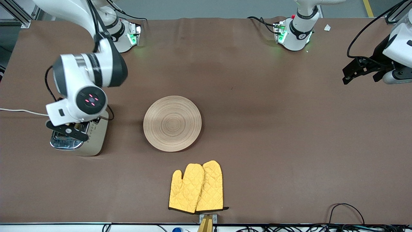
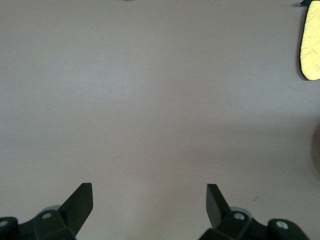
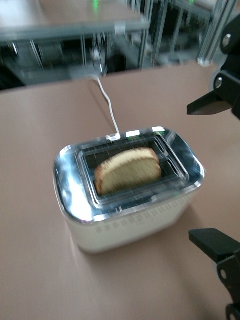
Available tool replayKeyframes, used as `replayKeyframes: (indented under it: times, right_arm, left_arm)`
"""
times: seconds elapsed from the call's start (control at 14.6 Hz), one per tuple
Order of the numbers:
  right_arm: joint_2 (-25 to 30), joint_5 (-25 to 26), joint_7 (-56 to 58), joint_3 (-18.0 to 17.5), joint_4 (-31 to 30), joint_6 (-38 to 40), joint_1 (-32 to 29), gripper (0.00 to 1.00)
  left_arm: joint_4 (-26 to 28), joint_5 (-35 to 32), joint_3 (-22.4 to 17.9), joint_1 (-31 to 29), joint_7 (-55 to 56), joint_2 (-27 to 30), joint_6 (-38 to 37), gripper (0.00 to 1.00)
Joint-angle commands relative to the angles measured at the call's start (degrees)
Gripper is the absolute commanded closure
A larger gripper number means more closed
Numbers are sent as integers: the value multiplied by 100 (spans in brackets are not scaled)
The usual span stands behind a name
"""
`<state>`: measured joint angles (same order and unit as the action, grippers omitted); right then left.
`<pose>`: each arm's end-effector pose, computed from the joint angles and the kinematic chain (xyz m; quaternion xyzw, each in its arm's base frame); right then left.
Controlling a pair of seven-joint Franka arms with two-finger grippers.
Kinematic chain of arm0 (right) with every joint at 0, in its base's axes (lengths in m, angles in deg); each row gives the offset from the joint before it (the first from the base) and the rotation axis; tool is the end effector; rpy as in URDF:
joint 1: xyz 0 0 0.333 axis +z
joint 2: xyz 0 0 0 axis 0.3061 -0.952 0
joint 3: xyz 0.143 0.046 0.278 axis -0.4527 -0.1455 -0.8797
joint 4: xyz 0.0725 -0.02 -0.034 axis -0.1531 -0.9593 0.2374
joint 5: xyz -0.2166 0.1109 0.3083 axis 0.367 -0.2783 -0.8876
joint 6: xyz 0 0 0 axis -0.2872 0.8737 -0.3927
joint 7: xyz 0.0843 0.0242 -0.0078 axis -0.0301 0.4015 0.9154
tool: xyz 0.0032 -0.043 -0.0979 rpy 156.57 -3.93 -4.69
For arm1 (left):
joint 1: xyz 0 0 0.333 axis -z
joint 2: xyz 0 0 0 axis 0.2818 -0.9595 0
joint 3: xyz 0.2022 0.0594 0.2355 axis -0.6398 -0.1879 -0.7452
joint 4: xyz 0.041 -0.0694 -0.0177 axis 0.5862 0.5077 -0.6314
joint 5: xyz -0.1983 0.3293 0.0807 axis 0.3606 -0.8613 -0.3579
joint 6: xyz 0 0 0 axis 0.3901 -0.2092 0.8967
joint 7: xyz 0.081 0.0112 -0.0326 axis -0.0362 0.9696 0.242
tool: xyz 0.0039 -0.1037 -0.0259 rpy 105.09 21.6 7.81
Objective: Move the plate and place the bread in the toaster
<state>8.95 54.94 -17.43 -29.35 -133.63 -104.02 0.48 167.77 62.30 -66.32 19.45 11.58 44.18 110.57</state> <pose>0.6098 0.1390 0.4724 0.9400 -0.1699 -0.0377 0.2933 0.5368 -0.0738 0.6535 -0.9991 -0.0303 -0.0276 0.0091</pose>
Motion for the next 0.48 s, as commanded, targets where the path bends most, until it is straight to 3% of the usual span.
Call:
replayKeyframes:
  times: [0.0,0.21,0.41]
  right_arm:
    - [589,-655,245,-61,-175,-336,-221,0]
    - [1029,-797,1053,-61,-227,-600,-475,0]
    - [1354,-1543,1940,-43,-227,-724,-994,0]
  left_arm:
    - [-6,-31,-16,9,-70,72,-65,0]
    - [-6,-31,-16,9,-69,54,-56,0]
    - [-6,-39,-16,0,-87,54,-56,0]
